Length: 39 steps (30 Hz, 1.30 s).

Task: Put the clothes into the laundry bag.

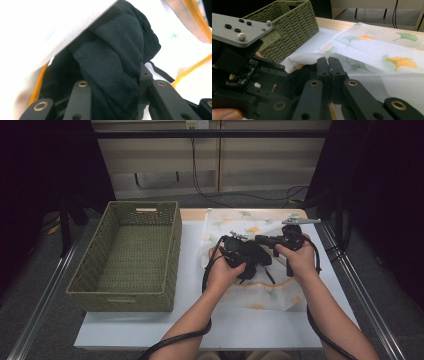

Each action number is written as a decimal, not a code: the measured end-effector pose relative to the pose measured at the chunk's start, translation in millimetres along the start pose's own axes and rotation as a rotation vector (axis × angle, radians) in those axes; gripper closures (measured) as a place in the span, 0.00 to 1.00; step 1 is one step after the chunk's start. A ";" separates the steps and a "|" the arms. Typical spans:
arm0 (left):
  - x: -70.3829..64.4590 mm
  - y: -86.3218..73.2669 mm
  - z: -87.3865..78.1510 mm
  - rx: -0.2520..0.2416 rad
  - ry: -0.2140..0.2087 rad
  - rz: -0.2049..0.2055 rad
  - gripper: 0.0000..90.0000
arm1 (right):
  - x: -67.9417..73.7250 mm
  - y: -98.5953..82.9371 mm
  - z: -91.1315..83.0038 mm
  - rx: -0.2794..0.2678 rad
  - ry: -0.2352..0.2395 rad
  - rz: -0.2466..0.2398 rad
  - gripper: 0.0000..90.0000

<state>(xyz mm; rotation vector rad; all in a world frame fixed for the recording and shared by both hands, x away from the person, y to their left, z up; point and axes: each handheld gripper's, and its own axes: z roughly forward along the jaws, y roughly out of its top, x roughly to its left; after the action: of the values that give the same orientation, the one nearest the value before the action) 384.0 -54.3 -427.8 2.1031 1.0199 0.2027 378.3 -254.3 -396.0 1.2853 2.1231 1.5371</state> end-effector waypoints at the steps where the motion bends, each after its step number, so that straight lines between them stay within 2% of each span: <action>1: -0.1 -0.9 1.0 0.004 0.000 0.003 0.73 | -0.1 -0.2 0.1 0.000 0.001 0.002 0.99; 2: 1.0 -1.6 0.9 0.017 0.004 0.027 0.73 | -0.4 -0.6 0.2 0.002 0.000 -0.001 0.99; 3: 1.1 -2.7 2.1 0.012 0.000 0.020 0.72 | -0.7 -1.1 0.5 0.003 0.000 -0.003 0.99; 5: 2.6 -4.3 4.1 0.037 -0.013 0.024 0.68 | -0.4 -1.9 0.6 0.004 0.000 0.000 0.99; 7: 4.2 -5.9 5.9 0.053 -0.029 0.000 0.62 | -0.8 -3.1 0.7 0.005 0.001 0.001 0.99; 12: 7.4 -5.7 3.4 0.075 -0.060 -0.004 0.47 | -1.5 -4.7 0.1 0.008 -0.003 0.007 0.99; 13: 7.6 -5.6 2.6 0.085 -0.063 0.005 0.43 | -2.3 -5.0 0.4 0.008 -0.006 0.003 0.99; 15: 7.3 -5.6 0.5 0.098 -0.068 -0.006 0.41 | -3.3 -5.8 0.6 0.006 -0.007 0.006 0.99; 16: 8.1 -5.3 -0.8 0.111 -0.073 0.006 0.39 | -3.6 -6.2 0.7 0.009 -0.007 0.006 0.99; 18: 8.0 -5.4 -2.0 0.116 -0.066 -0.009 0.35 | -3.8 -6.8 1.6 0.008 -0.008 0.010 0.99; 20: 8.9 -5.7 -3.4 0.136 -0.076 -0.003 0.32 | -3.5 -7.1 1.9 0.012 -0.009 0.009 0.99; 25: 8.2 -6.7 -7.4 0.158 -0.062 0.025 0.31 | -3.6 -5.9 2.1 0.012 -0.009 -0.003 0.99; 29: 5.6 -6.8 -9.7 0.173 -0.061 0.021 0.31 | -3.3 -5.3 1.8 0.011 -0.014 -0.004 0.99; 33: 3.3 -5.0 -11.9 0.221 -0.048 0.043 0.35 | -3.2 -5.3 1.4 0.014 -0.016 -0.004 0.99; 36: 1.0 -4.4 -12.8 0.250 -0.037 0.047 0.42 | -3.4 -5.5 1.2 0.014 -0.015 -0.002 0.99; 39: -0.7 -5.8 -11.6 0.271 -0.015 0.064 0.54 | -3.4 -5.4 1.5 0.014 -0.015 -0.003 0.99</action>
<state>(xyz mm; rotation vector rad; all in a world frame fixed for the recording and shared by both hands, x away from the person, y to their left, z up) 374.9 -46.0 -423.8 2.3796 1.0187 0.0826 378.4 -256.2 -402.3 1.2941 2.1297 1.5089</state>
